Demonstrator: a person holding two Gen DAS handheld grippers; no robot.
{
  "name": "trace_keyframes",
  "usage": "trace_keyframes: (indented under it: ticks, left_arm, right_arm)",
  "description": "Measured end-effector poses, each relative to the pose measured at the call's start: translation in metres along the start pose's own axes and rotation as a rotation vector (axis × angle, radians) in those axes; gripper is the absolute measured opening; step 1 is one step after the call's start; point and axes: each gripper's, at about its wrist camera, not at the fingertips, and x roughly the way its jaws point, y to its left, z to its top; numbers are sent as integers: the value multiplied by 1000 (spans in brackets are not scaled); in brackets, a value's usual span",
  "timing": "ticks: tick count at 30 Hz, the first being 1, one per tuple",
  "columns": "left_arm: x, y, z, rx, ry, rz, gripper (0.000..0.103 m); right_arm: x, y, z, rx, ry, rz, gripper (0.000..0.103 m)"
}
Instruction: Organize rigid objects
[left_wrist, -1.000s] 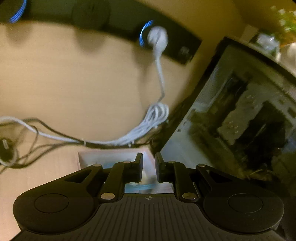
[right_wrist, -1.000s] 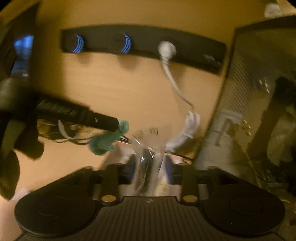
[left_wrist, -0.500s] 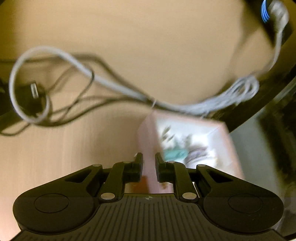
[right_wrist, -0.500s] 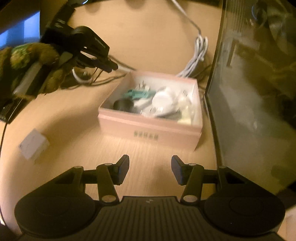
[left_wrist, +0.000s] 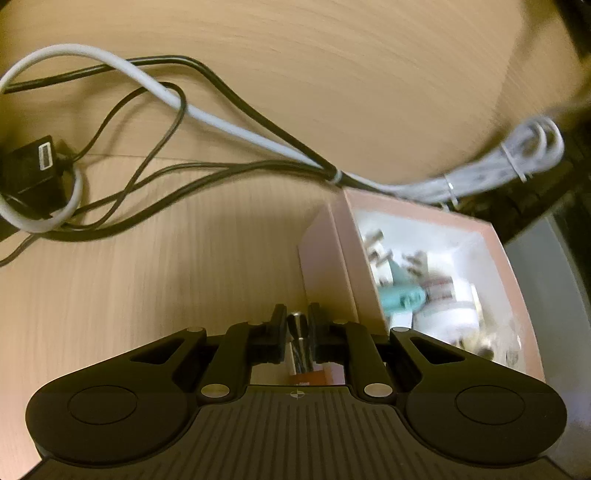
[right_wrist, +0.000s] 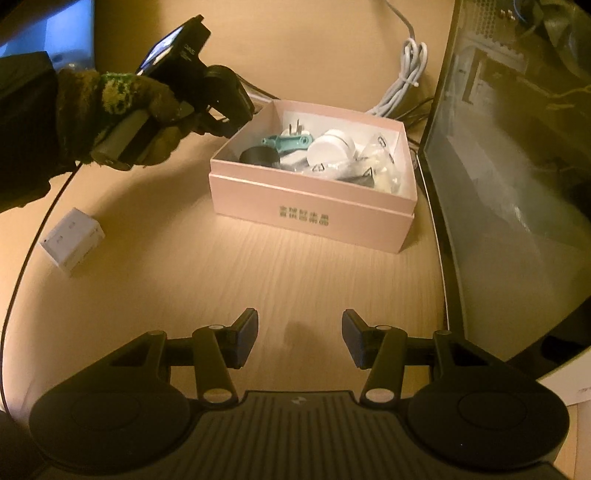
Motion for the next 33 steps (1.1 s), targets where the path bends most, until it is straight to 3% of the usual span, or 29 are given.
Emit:
trace_keyframes:
  ticks: [9,19,27,30,33]
  left_arm:
    - [-26,-11,-52,109,31,-14,13]
    - [-59,-1,-96,59,38,-88,15]
    - [-75,32,-61,-99,-34,-128,16]
    - [-64,30,-45,-103,-24,-127,16]
    - [-51,23,-36,-59,57,-151,16]
  right_arm:
    - [6,16,6,-39,-3,33,50]
    - [8,44,8,-95,-6,62,50]
    - [4,52,8,-109,-13,58,50]
    - [6,47,9,-91,-2,51,50]
    - [9,44,9,-82,8,38,50]
